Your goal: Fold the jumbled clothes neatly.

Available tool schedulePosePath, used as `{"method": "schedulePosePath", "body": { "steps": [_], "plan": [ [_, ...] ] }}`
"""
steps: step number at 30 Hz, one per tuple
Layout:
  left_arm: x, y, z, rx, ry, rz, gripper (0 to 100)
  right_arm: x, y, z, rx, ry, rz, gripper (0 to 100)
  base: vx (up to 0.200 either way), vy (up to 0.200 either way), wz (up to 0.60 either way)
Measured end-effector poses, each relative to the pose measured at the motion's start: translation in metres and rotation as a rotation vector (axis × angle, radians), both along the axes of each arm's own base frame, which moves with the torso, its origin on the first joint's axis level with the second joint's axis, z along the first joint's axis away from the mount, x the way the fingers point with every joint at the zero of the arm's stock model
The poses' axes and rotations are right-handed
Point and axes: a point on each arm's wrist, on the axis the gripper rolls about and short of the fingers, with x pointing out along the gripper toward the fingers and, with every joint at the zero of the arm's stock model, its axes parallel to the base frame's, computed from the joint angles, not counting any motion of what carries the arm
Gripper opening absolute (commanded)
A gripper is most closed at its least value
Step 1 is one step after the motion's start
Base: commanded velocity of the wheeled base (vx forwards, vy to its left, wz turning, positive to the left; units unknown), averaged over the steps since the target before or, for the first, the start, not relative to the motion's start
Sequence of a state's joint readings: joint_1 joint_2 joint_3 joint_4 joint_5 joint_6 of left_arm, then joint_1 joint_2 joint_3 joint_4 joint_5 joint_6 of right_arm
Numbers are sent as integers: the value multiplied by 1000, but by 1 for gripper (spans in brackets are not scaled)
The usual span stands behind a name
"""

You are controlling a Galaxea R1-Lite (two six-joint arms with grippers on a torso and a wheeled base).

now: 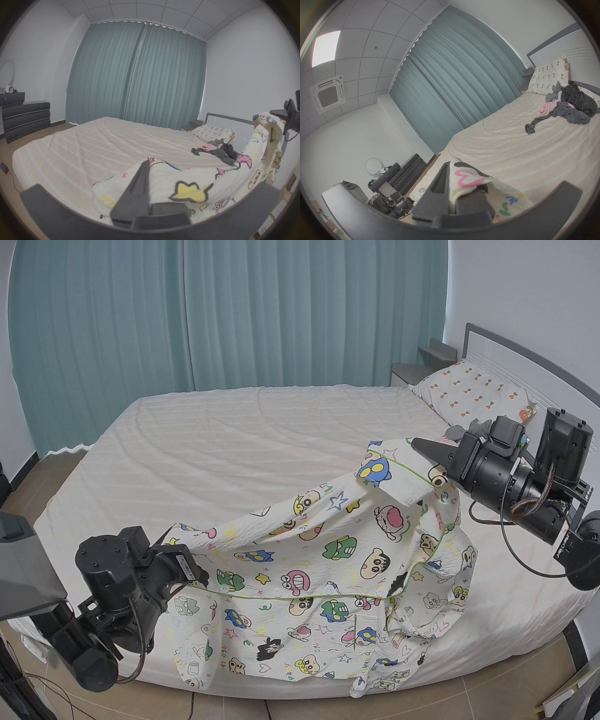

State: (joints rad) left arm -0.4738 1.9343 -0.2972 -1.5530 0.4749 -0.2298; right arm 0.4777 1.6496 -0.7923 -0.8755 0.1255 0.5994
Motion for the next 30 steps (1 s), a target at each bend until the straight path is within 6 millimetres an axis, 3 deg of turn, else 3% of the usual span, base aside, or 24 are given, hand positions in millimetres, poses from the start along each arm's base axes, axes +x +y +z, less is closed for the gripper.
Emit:
{"method": "schedulePosePath", "body": {
  "steps": [12,19,30],
  "plan": [
    [62,-9,-29,32,33,57,0,53,0,-23,-15,45,-76,0,200,0,0],
    [97,-15,-55,61,95,71,0,97,0,-59,-38,99,-124,0,0,0,0],
    [132,-20,-90,99,188,86,0,140,2,-110,-66,173,-170,0,0,0,0]
  ]
}}
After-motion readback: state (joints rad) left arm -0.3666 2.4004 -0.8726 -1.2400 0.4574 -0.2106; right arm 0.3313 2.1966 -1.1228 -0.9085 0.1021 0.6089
